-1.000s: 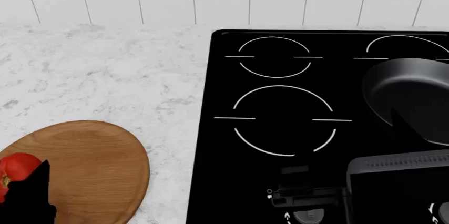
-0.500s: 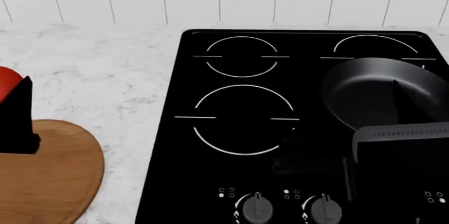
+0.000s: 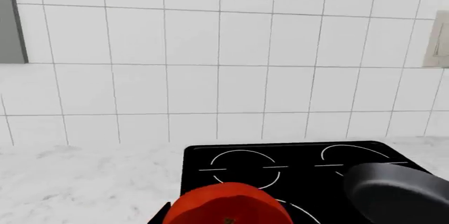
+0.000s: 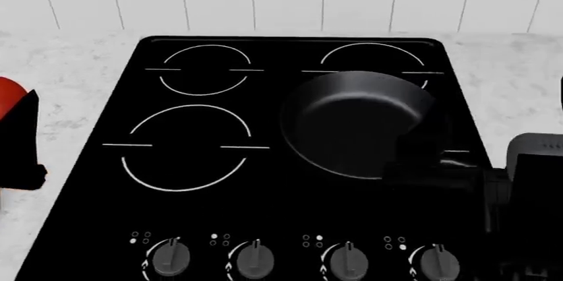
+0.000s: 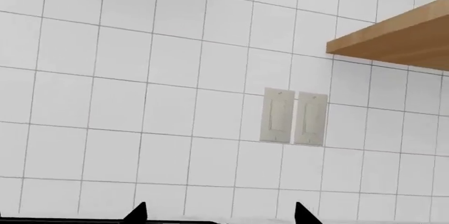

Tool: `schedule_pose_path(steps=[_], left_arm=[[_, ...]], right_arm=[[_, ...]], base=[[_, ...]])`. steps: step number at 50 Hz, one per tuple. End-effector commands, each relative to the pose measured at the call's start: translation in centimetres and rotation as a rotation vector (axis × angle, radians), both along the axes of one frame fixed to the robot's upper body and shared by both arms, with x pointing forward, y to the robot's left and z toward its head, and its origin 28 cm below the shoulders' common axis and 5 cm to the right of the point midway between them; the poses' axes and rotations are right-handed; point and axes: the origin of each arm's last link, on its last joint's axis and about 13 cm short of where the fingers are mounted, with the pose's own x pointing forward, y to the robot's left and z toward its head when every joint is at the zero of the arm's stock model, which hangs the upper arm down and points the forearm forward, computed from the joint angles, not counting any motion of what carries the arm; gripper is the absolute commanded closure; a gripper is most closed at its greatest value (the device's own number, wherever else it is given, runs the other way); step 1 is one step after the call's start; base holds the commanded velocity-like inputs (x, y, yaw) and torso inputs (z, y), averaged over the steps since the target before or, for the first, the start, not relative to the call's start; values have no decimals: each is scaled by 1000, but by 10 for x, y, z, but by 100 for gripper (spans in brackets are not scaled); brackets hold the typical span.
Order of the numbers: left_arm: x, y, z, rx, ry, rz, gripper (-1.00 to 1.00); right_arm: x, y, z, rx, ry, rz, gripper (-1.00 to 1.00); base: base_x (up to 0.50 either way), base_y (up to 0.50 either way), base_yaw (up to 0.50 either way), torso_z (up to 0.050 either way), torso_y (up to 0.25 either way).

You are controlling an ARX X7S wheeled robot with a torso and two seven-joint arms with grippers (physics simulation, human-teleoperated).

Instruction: Pick the tomato from the plate and place it in the pan.

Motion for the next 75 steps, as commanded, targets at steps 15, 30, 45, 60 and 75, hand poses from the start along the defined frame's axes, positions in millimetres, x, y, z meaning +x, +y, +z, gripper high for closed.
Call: schedule_pose_path(steps=[15,30,45,60,75], left_arm=[[-1,-3,0,-12,17,-13,100],[-2,-2,-4,-21,26,2,100],[-2,1,-5,-18,36,3,100],[30,-24,-1,46,40,-180,100],[37,-83,15,215,-2,-575,100]], right_arm=[[-3,-5,4,24,-4,-20,-100],[-7,-14,4,12,6,-69,-100],[-7,-10,4,12,5,-63,-100],[-7,-7,0,-15,-13,-54,-100],[-8,-7,-3,-5,-18,-73,-100]], base=[[0,-500,0,0,0],[147,-111,0,0,0],[500,0,0,0,1],[186,-5,1,0,1],[58,-30,8,0,0]])
